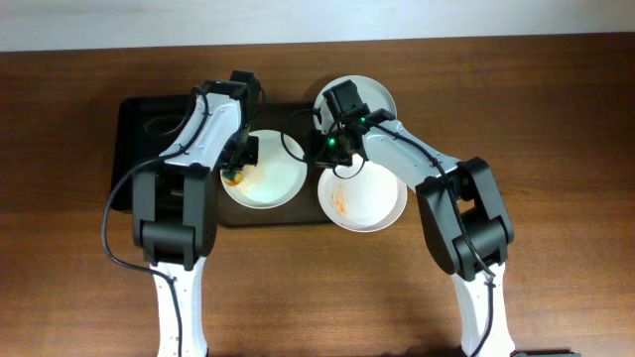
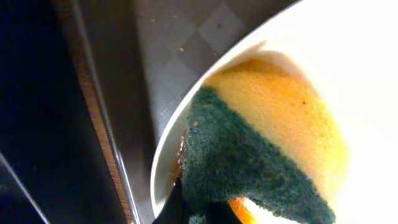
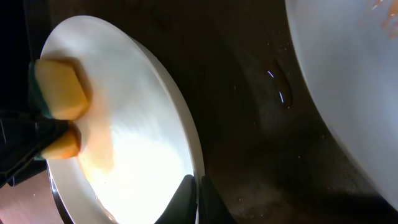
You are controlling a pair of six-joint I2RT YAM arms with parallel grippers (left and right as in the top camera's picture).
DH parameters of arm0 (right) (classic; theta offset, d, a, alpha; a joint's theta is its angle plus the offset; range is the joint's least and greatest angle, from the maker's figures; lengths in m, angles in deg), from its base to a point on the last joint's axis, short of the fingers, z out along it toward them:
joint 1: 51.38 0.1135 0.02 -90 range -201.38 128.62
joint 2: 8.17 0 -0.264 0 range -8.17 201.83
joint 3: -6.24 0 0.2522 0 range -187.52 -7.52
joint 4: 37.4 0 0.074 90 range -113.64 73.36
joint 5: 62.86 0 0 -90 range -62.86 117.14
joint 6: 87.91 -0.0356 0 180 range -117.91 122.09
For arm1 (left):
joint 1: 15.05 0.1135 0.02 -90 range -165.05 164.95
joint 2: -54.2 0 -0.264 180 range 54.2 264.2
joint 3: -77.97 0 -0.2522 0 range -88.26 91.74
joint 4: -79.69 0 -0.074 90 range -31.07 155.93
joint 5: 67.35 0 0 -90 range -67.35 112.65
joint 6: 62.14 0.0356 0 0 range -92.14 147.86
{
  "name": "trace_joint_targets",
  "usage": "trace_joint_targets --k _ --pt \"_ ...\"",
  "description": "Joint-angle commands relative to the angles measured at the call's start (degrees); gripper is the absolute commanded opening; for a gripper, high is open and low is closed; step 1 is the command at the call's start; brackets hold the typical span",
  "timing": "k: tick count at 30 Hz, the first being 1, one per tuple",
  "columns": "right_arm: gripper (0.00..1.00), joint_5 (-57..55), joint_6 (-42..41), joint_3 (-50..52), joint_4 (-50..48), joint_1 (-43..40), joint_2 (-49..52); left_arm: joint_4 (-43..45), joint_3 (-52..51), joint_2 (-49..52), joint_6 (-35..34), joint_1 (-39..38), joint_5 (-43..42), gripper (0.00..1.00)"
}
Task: Clean dirty plates on tray and stack at the side
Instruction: 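Hold the left plate rim with the right gripper and scrub it with the sponge, then lift the cleaned plate with the right gripper and place it right of the tray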
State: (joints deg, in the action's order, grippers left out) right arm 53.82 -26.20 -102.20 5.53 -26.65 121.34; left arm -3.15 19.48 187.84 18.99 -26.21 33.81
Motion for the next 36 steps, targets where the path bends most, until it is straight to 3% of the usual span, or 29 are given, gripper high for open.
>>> trace_joint_targets --k 1,3,6,8,10,12,14,16,19,20,22,25,28,31,34,36 --pt "0.04 -1.81 0.42 -0.04 0.46 -0.44 0.42 1.62 -0.85 1.55 22.53 0.76 -34.84 0.00" --pt "0.04 -1.81 0.42 -0.04 0.44 -0.44 0.42 3.87 -0.85 1.57 22.58 0.79 -39.04 0.01" --pt "0.04 -1.81 0.44 -0.04 0.44 -0.44 0.42 10.88 -0.85 1.57 13.84 1.79 -37.16 0.01" --pt "0.04 -1.81 0.44 -0.04 0.48 -0.44 0.42 14.64 -0.85 1.55 -0.44 2.56 -24.83 0.01" --pt "0.04 -1.84 0.44 -0.04 0.61 -0.44 0.42 12.33 -0.72 1.55 -8.35 2.56 -11.52 0.01" --pt "0.04 -1.84 0.42 -0.04 0.59 -0.44 0.42 7.28 -0.50 1.55 -11.54 2.54 0.39 0.01" --pt "0.04 -1.84 0.42 -0.04 0.52 -0.44 0.42 3.72 -0.24 1.55 -11.45 2.54 3.69 0.01" --pt "0.04 -1.84 0.42 -0.04 0.57 -0.44 0.42 0.63 0.00 1.55 -6.64 2.54 -0.59 0.01" --pt "0.04 -1.81 0.42 -0.04 0.59 -0.44 0.42 -3.21 0.00 1.55 16.04 2.56 -30.21 0.01" --pt "0.04 -1.81 0.42 -0.04 0.61 -0.44 0.42 -3.13 0.00 1.55 19.58 2.56 -36.98 0.01" --pt "0.04 -1.81 0.42 -0.04 0.68 -0.44 0.42 -0.11 0.00 1.55 19.76 2.60 -41.46 0.01" --pt "0.04 -1.81 0.42 -0.04 0.63 -0.44 0.42 4.52 0.00 1.55 18.64 2.93 -42.32 0.01" --pt "0.04 -1.81 0.44 -0.04 0.66 -0.44 0.42 6.34 2.71 1.55 8.96 5.40 -35.60 0.01" --pt "0.04 -1.81 0.44 -0.04 0.66 -0.44 0.39 2.36 11.28 1.22 3.65 7.93 -26.40 0.01" --pt "0.04 -3.45 0.44 -0.17 2.01 -0.44 -1.64 -3.32 22.03 1.22 3.69 8.63 -25.14 0.01" --pt "0.04 -10.19 1.53 -0.17 4.79 -0.15 -4.72 -5.16 28.50 1.22 3.69 9.73 -25.38 0.01"
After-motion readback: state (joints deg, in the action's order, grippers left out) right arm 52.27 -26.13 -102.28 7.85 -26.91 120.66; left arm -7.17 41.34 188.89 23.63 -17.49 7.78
